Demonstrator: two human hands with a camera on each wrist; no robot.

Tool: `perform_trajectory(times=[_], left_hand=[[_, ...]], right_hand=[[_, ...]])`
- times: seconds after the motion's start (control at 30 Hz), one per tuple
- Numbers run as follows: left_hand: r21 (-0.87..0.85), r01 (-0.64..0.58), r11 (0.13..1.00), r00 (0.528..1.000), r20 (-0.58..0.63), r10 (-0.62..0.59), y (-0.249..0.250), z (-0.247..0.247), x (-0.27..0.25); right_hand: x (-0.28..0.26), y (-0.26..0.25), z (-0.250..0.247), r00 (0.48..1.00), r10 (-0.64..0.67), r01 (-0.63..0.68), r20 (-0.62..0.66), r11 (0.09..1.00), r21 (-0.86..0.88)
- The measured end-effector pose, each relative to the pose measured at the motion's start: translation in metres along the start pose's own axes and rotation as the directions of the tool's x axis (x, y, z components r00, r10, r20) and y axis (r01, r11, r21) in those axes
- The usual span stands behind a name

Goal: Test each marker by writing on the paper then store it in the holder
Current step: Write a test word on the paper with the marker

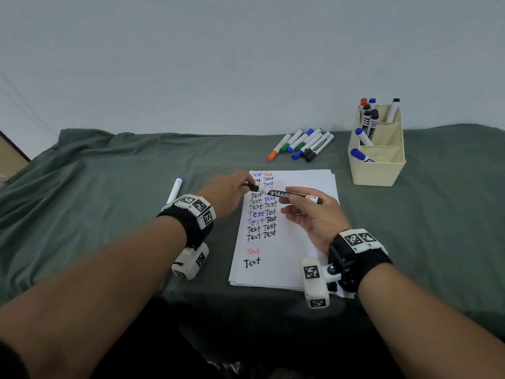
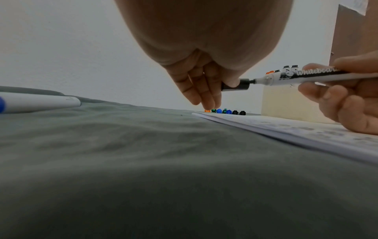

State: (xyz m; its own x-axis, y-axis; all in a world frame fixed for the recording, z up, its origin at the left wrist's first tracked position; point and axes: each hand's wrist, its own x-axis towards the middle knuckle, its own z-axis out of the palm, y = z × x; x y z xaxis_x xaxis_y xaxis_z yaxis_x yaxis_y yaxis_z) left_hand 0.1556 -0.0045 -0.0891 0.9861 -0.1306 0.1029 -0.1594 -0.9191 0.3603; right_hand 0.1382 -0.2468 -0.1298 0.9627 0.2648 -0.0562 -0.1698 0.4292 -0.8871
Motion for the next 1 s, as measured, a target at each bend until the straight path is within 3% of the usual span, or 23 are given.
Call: perform_trajectory(times=[0.27,0.4,0.63,0.87,1.0], left_hand=[[-0.016,-0.054,0.998,0.996,0.072,0.055,0.013,0.006,0.003],[0.111,-0.131,0.985,0.99,0.073,0.124,0.025,0.008,0.007],[0.175,-0.181,0.968,0.983,0.063,0.172,0.037,-0.006,0.021],[0.161,0.018,0.987,0.978,0.204,-0.051,0.025,0.006,0.031],[0.375,0.004,0.927,0.887,0.427,-0.177,0.003,0.024,0.028]], right_hand=[[0.0,0.001,0.001,1.0,-0.016,0.016,0.013,1.0,-0.023],[0.0,0.002,0.0,0.999,-0.033,0.033,-0.018,0.999,-0.009],[0.0,0.0,0.0,0.999,-0.041,0.042,-0.033,0.999,0.023],[0.002,0.001,0.001,0.994,0.003,0.004,-0.107,0.998,0.062],[0.004,0.001,0.001,0.982,0.031,-0.002,-0.189,0.989,0.151]])
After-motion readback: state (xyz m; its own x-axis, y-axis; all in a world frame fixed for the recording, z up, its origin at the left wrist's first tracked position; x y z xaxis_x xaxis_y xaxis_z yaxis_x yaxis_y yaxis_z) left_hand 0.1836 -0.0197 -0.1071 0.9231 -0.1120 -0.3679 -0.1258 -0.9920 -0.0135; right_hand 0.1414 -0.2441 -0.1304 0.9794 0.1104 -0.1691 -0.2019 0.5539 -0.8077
